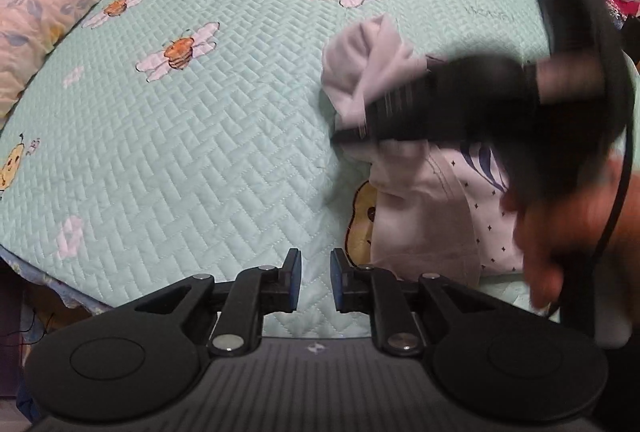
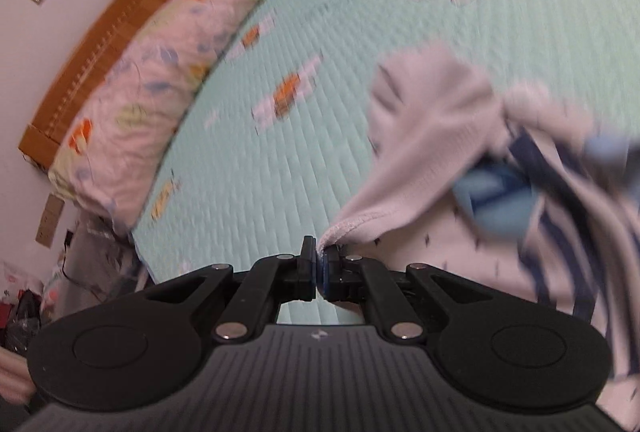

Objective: Fold clothes

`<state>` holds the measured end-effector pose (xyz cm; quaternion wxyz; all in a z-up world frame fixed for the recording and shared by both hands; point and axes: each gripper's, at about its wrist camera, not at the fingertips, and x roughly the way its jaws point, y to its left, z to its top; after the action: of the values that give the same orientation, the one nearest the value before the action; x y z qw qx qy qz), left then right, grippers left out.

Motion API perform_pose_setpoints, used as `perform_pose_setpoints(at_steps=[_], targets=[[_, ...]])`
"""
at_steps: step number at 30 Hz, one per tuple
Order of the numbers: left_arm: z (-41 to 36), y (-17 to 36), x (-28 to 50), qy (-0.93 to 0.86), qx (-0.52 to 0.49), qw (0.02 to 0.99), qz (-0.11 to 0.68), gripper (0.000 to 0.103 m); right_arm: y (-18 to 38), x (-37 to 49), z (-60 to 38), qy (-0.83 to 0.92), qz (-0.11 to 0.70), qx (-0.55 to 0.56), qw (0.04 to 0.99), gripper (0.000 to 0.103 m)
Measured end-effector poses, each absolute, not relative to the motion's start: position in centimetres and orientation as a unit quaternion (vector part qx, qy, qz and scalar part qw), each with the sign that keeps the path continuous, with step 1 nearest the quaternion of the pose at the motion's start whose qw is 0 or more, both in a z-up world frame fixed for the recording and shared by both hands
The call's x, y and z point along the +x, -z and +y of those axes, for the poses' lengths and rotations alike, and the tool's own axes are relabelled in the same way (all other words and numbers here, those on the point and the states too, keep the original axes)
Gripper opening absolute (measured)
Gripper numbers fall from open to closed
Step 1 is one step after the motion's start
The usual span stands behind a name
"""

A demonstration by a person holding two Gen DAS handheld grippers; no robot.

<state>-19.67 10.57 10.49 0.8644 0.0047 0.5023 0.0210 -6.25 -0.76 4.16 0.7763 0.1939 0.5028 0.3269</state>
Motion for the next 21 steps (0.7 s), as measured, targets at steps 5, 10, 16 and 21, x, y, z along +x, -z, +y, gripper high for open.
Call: perform_pose_setpoints(at_steps=[5, 10, 16, 21], targets=[[10.6, -11.5, -20.0, -0.023, 0.009, 0.867, 0.497, 0.018, -1.5, -9.5, -2.0, -0.332, 0.538, 0.189, 0.751, 0.004], [10.2, -12.0, -19.5, -0.019, 0.017, 0.869, 0.495, 0.023, -0.6, -11.7, -3.8, -0.327, 0.551, 0.186, 0.745, 0.006], [8.9, -11.9, -18.5, -0.007, 0.033, 0.87, 0.492, 0.026, -2.9, -12.9, -5.7, -0.327, 0.53, 0.187, 0.76, 0.025], [7.9, -11.5, -17.4, 0.002, 0.05, 0.868, 0.494, 0.029, -4.8, -13.4, -8.6, -0.315, 0.503, 0.219, 0.774, 0.042]])
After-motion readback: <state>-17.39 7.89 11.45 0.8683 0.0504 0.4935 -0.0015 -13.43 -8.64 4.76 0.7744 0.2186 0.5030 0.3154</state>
